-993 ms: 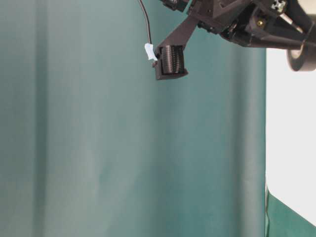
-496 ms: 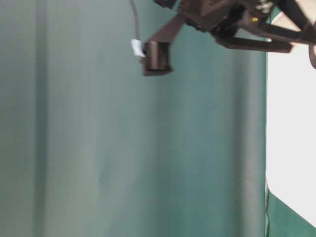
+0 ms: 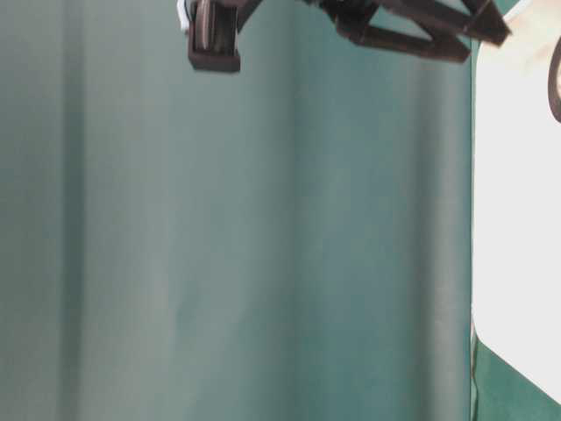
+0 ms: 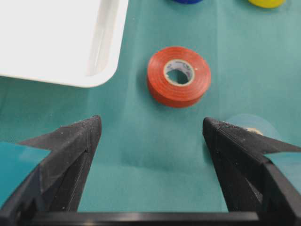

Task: Put the tape alternately from left to right into the white case.
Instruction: 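Release the black roll in the tray and retract the right gripper, then move the left gripper to the red roll and grasp its rim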

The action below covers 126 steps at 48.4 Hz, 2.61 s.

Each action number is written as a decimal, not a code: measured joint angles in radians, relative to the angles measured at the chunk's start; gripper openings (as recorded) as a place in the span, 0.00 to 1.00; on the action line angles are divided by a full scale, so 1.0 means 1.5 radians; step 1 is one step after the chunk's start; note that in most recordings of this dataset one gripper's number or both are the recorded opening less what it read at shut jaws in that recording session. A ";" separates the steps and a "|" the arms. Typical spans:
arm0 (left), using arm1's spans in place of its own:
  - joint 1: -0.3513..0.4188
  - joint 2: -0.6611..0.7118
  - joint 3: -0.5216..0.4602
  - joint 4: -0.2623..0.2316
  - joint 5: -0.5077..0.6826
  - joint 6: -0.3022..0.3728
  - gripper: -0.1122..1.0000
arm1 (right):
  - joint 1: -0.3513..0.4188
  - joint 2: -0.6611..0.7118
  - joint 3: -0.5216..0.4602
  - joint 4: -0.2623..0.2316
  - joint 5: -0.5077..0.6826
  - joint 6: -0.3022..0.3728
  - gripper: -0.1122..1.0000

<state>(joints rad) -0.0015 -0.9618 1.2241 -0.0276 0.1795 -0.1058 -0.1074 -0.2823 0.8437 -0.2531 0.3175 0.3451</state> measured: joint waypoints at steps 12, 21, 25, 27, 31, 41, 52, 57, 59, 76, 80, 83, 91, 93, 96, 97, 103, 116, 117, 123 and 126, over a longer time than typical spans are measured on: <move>0.000 -0.001 0.000 0.000 0.000 0.001 0.92 | -0.001 -0.099 0.083 0.000 -0.055 0.000 0.60; 0.000 -0.001 0.000 0.000 0.000 0.001 0.92 | 0.000 -0.205 0.169 0.000 -0.099 0.000 0.60; 0.001 0.000 0.000 0.000 0.000 0.000 0.92 | -0.001 -0.244 0.200 0.000 -0.111 0.000 0.60; 0.001 -0.001 0.000 -0.001 0.000 0.000 0.92 | -0.001 -0.266 0.215 0.000 -0.119 0.000 0.60; 0.001 -0.001 0.000 0.000 0.000 0.001 0.92 | 0.000 -0.300 0.236 0.000 -0.130 0.000 0.60; 0.001 0.000 0.000 0.000 0.000 0.000 0.92 | 0.000 -0.324 0.252 0.000 -0.142 0.000 0.60; 0.001 0.000 0.000 0.000 0.000 0.002 0.92 | 0.000 -0.323 0.259 0.001 -0.159 0.000 0.60; -0.015 -0.001 0.002 0.000 0.000 0.003 0.92 | 0.000 -0.323 0.262 0.001 -0.168 0.000 0.60; -0.031 -0.001 0.002 -0.001 0.000 0.004 0.92 | 0.000 -0.323 0.263 0.000 -0.170 0.000 0.60; -0.112 0.003 0.003 0.000 -0.002 0.006 0.92 | 0.000 -0.323 0.262 0.001 -0.176 0.000 0.60; -0.114 0.016 0.002 0.000 -0.011 0.006 0.92 | 0.000 -0.323 0.263 0.000 -0.176 0.000 0.60; -0.114 0.040 -0.002 0.000 -0.025 0.006 0.92 | 0.000 -0.323 0.263 0.001 -0.176 0.000 0.60; -0.114 0.130 -0.040 0.001 -0.054 0.006 0.92 | 0.000 -0.323 0.263 0.001 -0.177 0.000 0.60; -0.114 0.154 -0.052 0.001 -0.058 0.007 0.92 | 0.000 -0.322 0.263 0.000 -0.177 0.000 0.60; -0.114 0.196 -0.073 0.000 -0.064 0.007 0.92 | 0.000 -0.321 0.263 0.000 -0.177 0.000 0.60; -0.114 0.208 -0.079 0.001 -0.065 0.007 0.92 | 0.000 -0.321 0.262 0.000 -0.178 0.000 0.60; -0.114 0.278 -0.125 0.001 -0.071 0.007 0.92 | 0.000 -0.320 0.263 0.000 -0.178 0.000 0.60; -0.114 0.414 -0.222 0.000 -0.073 0.007 0.92 | 0.000 -0.321 0.268 0.000 -0.178 0.000 0.60; -0.114 0.422 -0.228 0.000 -0.073 0.007 0.92 | 0.000 -0.320 0.268 0.000 -0.178 0.000 0.60; -0.110 0.467 -0.258 0.000 -0.072 0.008 0.92 | 0.000 -0.321 0.269 0.000 -0.178 0.000 0.60; -0.107 0.488 -0.271 0.000 -0.070 0.008 0.92 | -0.001 -0.321 0.269 0.000 -0.178 0.000 0.60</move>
<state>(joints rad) -0.1626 -0.2301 0.8176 -0.0276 0.0752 -0.0936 -0.1089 -0.7639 1.2471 -0.2531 0.0506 0.3451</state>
